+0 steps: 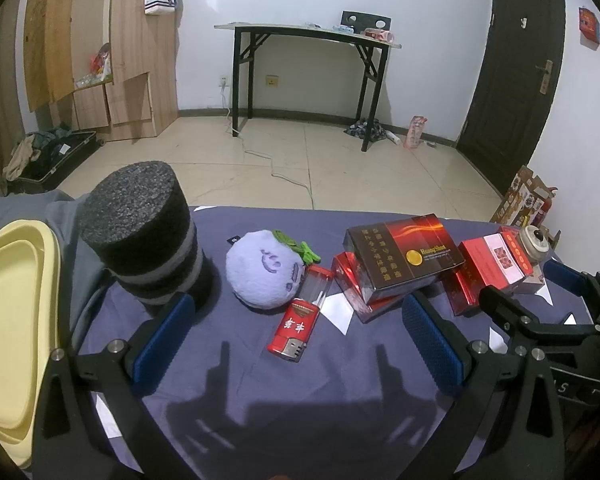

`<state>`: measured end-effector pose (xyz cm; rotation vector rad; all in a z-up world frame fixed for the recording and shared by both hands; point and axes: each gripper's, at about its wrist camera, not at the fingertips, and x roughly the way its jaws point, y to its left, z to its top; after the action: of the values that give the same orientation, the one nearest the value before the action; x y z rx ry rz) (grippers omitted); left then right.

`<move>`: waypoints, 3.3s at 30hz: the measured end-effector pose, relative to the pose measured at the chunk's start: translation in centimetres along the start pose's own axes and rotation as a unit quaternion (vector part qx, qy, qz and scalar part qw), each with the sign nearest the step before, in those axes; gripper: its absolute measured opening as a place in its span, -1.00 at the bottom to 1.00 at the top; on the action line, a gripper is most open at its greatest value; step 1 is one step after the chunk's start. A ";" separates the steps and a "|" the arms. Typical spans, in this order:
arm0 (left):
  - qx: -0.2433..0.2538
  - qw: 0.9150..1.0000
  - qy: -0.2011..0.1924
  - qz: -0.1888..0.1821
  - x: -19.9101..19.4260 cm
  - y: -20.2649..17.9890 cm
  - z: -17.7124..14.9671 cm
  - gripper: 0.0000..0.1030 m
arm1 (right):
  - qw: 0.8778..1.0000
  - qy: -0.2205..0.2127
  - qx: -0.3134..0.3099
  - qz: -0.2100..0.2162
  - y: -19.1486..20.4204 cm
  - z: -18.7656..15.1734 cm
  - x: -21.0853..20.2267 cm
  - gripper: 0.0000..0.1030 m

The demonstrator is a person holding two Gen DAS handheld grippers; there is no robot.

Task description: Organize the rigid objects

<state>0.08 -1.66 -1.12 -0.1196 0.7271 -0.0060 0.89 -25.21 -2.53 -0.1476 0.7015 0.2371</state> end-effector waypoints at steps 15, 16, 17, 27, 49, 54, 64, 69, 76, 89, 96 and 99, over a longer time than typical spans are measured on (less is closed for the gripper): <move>-0.008 1.000 -0.004 0.000 -0.1 0.2 0.0 1.00 | 1.000 -0.007 0.002 -0.004 0.0 0.3 -0.3 0.99; -0.009 1.000 -0.004 0.000 -0.2 0.2 0.0 1.00 | 1.000 -0.007 0.002 -0.004 0.0 0.2 -0.4 0.99; -0.009 1.000 -0.004 0.000 -0.2 0.2 0.1 1.00 | 1.000 -0.007 0.003 -0.004 0.0 0.2 -0.4 0.99; -0.035 0.997 -0.062 -0.014 -3.4 4.2 3.7 1.00 | 0.994 -0.091 0.055 -0.014 -3.6 1.9 -4.5 0.99; -0.051 0.997 -0.043 0.034 -0.5 8.9 3.6 1.00 | 0.991 -0.017 0.123 -0.044 -11.3 4.2 1.1 0.99; -0.076 0.996 -0.051 0.023 0.2 9.8 3.6 1.00 | 0.989 -0.019 0.136 -0.048 -11.5 5.1 2.5 0.85; -0.062 0.996 -0.054 0.031 1.0 9.7 3.8 1.00 | 0.991 -0.023 0.124 -0.039 -11.1 4.8 4.3 0.66; -0.074 0.996 -0.053 0.023 1.2 10.2 3.7 0.47 | 0.993 -0.019 0.114 -0.024 -12.8 4.1 4.9 0.11; -0.093 0.993 -0.075 0.013 0.3 10.7 3.7 0.34 | 0.991 -0.029 0.128 -0.014 -14.7 3.1 4.1 0.05; -0.063 0.988 -0.132 0.038 -10.9 13.8 6.7 0.33 | 0.965 -0.184 0.027 0.188 -7.2 3.3 -6.8 0.05; -0.022 0.989 -0.098 0.109 -17.0 22.8 4.5 0.33 | 0.903 -0.122 -0.118 0.395 7.0 1.9 -7.1 0.04; -0.036 0.989 -0.076 0.124 -16.0 26.9 3.4 0.33 | 0.860 -0.080 -0.241 0.443 16.9 0.7 -7.2 0.04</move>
<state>-10.65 26.19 9.02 -0.0960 0.5862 0.2651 -8.51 -9.99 1.81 -0.2729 0.4890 1.3056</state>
